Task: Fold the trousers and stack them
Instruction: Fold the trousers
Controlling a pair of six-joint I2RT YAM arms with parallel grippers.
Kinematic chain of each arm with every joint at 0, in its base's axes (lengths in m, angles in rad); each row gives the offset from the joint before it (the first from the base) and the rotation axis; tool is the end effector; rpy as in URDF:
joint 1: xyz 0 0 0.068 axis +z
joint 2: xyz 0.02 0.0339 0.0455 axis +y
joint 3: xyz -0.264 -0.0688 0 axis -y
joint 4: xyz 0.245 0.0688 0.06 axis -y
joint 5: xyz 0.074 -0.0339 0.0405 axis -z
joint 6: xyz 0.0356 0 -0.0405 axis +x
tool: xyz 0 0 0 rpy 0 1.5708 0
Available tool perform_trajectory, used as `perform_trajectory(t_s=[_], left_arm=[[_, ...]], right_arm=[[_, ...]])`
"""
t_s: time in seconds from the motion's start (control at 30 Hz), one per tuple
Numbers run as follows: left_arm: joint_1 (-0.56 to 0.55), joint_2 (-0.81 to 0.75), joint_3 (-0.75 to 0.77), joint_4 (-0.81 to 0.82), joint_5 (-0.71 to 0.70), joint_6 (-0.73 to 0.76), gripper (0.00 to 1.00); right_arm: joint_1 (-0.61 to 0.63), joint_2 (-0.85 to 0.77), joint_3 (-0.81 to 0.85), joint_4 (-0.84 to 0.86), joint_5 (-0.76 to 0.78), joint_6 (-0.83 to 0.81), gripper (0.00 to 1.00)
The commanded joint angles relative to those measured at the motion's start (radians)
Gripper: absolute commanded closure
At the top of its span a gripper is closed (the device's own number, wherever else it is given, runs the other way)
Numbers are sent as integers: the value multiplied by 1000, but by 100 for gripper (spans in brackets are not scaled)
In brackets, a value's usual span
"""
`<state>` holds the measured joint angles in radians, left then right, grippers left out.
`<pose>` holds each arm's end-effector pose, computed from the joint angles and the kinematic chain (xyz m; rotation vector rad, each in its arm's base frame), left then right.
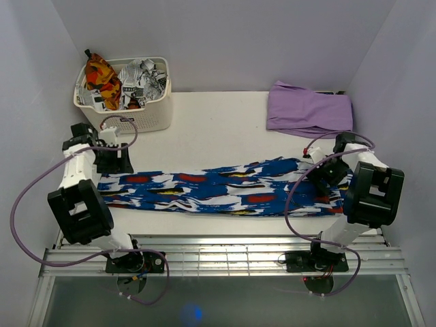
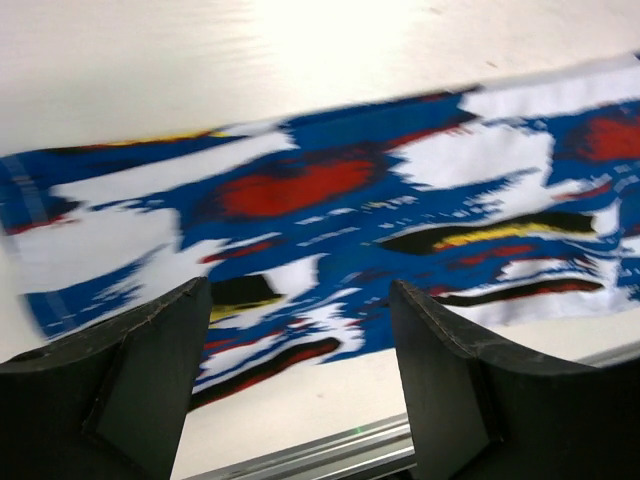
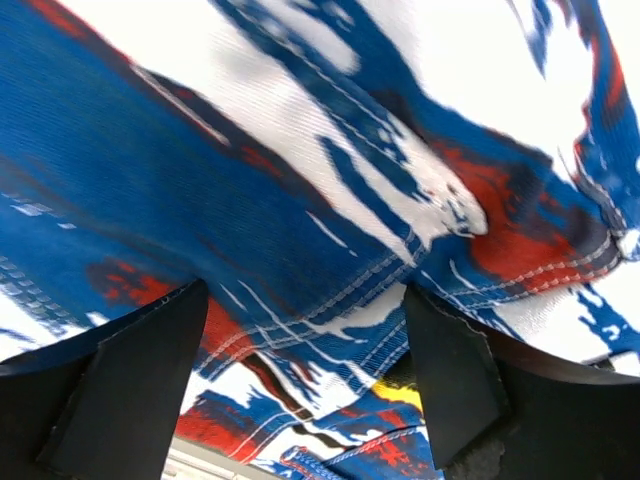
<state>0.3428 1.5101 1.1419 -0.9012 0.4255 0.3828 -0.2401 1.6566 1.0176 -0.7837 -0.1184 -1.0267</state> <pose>0.2741 0.0822 0.2432 0.1418 2.6828 -0.3976 0.2838 -0.0652 0.1704 -1.1435 2.7220 0.0114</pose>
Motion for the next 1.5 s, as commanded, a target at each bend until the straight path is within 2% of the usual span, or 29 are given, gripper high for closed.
perform_trajectory(t_s=[0.0, 0.27, 0.43, 0.7, 0.83, 0.93, 1.03, 1.07, 1.17, 1.23, 1.3, 1.47], left_arm=[[74, 53, 107, -24, -1, 50, 18], [173, 211, 237, 9, -99, 70, 26], [226, 305, 301, 18, -120, 108, 32], [228, 389, 320, 24, -113, 142, 40], [228, 407, 311, 28, -74, 149, 52], [228, 430, 309, 30, -65, 142, 57], [228, 441, 315, 38, -54, 134, 67], [228, 450, 320, 39, -53, 130, 73], [228, 467, 346, 38, -54, 128, 80], [228, 467, 363, 35, -56, 131, 92], [228, 466, 375, 31, -57, 134, 100], [228, 438, 398, 39, -82, 148, 100]], right_arm=[[56, -32, 85, -101, -72, -26, 14], [185, -122, 156, -163, -165, 63, 14], [228, -138, 59, -121, -106, 63, 17], [228, -103, -74, -74, -75, 54, 21], [231, -87, -99, -58, -43, 45, 22], [231, -78, -99, -58, -37, 43, 22], [231, -75, -100, -55, -26, 34, 23], [232, -77, -102, -54, -24, 33, 23], [231, -75, -102, -54, -24, 28, 23], [231, -75, -102, -52, -30, 28, 23], [231, -72, -103, -52, -30, 28, 24], [231, -67, -103, -54, -23, 19, 25]])
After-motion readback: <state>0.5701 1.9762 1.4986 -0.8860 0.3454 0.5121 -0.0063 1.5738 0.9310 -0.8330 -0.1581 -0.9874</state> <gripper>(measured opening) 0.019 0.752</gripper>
